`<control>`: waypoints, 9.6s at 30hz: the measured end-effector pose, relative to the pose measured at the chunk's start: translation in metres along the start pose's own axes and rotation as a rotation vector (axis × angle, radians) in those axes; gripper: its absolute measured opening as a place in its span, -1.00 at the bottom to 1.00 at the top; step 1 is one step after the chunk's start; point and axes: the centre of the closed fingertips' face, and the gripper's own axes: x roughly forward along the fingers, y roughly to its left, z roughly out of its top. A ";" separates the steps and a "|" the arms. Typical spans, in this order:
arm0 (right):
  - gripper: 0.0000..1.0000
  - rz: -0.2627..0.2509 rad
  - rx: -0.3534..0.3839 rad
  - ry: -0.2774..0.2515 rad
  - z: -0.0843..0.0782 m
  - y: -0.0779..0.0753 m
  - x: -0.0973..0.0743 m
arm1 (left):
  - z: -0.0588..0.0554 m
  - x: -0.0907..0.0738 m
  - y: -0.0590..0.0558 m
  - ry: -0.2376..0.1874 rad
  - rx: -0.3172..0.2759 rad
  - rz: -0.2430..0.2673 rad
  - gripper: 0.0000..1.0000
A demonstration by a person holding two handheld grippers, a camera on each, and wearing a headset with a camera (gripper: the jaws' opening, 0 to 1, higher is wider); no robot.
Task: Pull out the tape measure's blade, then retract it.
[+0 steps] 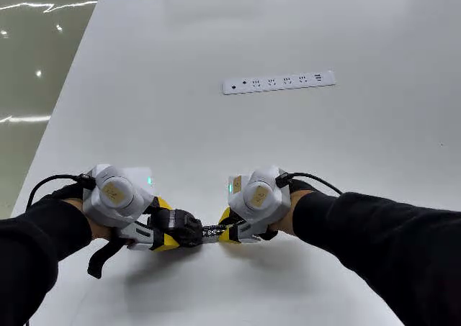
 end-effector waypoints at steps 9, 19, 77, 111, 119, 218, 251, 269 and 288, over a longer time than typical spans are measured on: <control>-0.83 0.000 0.011 0.010 -0.007 -0.001 -0.005 | 0.000 0.000 0.000 0.002 -0.003 0.004 -0.41; -0.83 -0.006 0.022 0.017 -0.014 -0.003 -0.012 | -0.001 0.000 0.000 0.006 -0.005 0.006 -0.41; -0.83 -0.024 0.062 0.042 -0.048 -0.005 -0.042 | 0.000 0.001 -0.001 0.012 -0.007 0.008 -0.41; -0.83 -0.028 0.068 0.051 -0.063 -0.005 -0.056 | 0.000 0.001 -0.001 0.012 -0.009 0.012 -0.41; -0.83 -0.028 0.072 0.055 -0.067 -0.006 -0.059 | 0.000 0.000 0.000 0.010 -0.012 0.011 -0.41; -0.83 -0.046 0.108 0.092 -0.109 -0.009 -0.094 | 0.000 0.001 0.000 0.011 -0.017 0.020 -0.41; -0.83 -0.053 0.128 0.096 -0.125 -0.012 -0.110 | 0.000 0.001 0.000 0.011 -0.021 0.018 -0.41; -0.83 -0.052 0.137 0.103 -0.132 -0.011 -0.116 | 0.001 0.001 -0.001 0.014 -0.020 0.019 -0.41; -0.83 -0.056 0.140 0.112 -0.139 -0.010 -0.123 | 0.000 0.001 -0.001 0.016 -0.020 0.021 -0.41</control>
